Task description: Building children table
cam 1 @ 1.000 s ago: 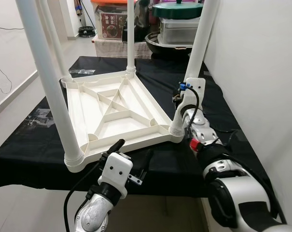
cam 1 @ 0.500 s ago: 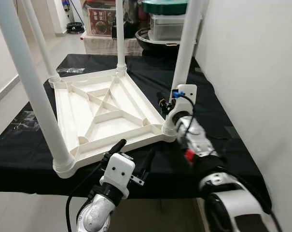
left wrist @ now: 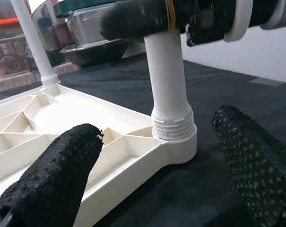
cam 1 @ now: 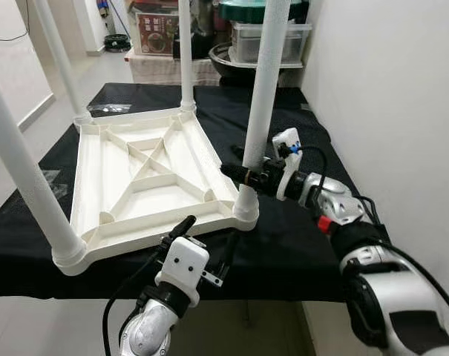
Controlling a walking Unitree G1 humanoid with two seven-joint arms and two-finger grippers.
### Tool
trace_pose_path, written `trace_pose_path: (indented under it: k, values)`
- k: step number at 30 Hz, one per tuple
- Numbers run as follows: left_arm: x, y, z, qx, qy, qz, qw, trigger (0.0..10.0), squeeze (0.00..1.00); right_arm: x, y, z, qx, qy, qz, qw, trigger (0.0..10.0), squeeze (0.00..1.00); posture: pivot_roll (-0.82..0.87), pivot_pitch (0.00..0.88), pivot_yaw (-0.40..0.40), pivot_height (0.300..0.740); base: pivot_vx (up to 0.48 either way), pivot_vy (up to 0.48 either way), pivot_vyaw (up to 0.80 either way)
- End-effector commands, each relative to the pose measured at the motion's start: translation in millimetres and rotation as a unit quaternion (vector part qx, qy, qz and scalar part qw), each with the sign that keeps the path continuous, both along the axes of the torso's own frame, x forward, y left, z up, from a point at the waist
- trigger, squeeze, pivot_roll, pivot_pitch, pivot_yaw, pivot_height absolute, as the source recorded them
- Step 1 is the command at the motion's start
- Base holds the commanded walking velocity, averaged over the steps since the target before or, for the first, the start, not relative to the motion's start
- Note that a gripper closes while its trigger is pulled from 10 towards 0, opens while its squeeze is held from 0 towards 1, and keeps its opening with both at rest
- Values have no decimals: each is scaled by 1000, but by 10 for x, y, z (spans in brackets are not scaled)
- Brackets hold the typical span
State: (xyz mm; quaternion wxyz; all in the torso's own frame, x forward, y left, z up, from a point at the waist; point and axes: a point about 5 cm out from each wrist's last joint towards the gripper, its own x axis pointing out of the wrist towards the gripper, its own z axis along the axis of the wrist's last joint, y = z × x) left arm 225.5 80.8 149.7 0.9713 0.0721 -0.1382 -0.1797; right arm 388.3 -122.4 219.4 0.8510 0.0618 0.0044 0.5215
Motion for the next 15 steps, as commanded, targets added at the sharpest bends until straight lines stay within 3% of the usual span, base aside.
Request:
trace_pose_path:
  k: [1,6,7,14,15]
  values:
    - [-1,-10,-19,6,0,-2,1000,10000,0,-21,94,11,4,7,39,999,10000,0,89,36,-78,740,0,0,0]
    - [-2,-11,-20,7,-1,-3,1000,10000,0,-34,225,1,-14,5,69,997,9922,0,97,30,-80,740,0,0,0]
    - [-1,-10,-21,7,-1,-2,1000,10000,0,-17,262,3,-9,11,57,998,0,0,97,28,-82,740,0,0,0]
    - [7,-17,-27,7,0,-1,1000,10000,0,89,264,16,-9,-7,-55,998,0,0,84,31,-82,740,0,0,0]
    - [9,-21,-26,7,0,-2,1000,10000,0,127,222,0,-18,-10,-108,994,0,0,83,33,-83,740,0,0,0]
